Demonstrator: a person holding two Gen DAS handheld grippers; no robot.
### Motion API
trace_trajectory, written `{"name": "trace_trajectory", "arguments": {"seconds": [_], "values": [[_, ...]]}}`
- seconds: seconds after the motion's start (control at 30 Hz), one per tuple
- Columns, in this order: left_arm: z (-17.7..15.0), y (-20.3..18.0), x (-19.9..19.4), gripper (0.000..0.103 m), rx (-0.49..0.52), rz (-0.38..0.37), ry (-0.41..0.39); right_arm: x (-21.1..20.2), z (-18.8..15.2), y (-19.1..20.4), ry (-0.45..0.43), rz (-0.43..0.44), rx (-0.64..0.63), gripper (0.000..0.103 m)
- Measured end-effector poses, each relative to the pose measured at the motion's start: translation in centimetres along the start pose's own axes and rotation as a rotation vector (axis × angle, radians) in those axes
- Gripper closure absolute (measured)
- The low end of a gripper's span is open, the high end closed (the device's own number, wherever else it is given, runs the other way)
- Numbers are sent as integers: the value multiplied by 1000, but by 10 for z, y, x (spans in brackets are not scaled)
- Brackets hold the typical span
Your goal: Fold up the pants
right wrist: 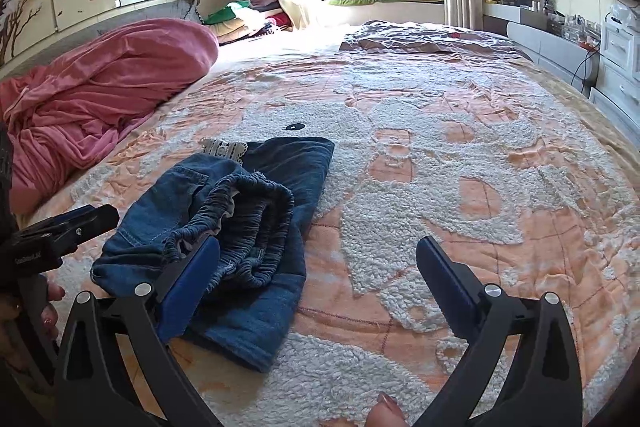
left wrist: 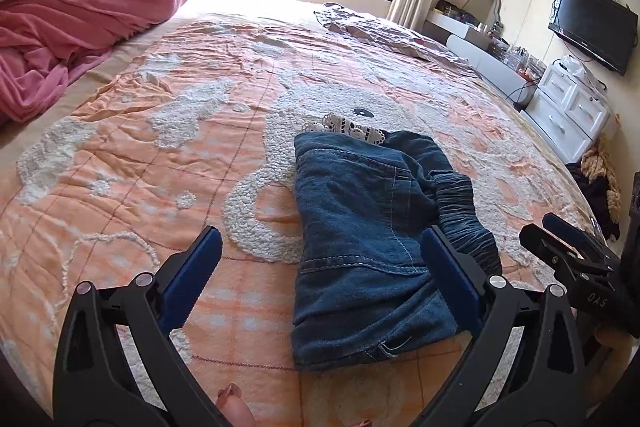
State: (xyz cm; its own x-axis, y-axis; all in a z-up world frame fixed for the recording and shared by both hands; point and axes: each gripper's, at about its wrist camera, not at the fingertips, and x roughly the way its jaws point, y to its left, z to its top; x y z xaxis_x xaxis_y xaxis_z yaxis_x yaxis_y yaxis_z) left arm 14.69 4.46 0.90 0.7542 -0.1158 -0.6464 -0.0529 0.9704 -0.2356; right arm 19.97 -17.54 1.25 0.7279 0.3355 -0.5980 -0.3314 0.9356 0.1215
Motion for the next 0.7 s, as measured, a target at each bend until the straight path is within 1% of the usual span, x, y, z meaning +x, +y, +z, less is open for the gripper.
{"name": "trace_trajectory", "arguments": {"seconds": [0.47, 0.6, 0.7], "values": [[-14, -12, -20, 10, 41, 3, -8, -26, -3, 3, -33, 20, -5, 5], [-25, -14, -28, 10, 51, 20, -7, -34, -9, 5, -29, 27, -18, 5], [-37, -14, -34, 10, 47, 15, 2, -39, -15, 5, -22, 37, -16, 5]]}}
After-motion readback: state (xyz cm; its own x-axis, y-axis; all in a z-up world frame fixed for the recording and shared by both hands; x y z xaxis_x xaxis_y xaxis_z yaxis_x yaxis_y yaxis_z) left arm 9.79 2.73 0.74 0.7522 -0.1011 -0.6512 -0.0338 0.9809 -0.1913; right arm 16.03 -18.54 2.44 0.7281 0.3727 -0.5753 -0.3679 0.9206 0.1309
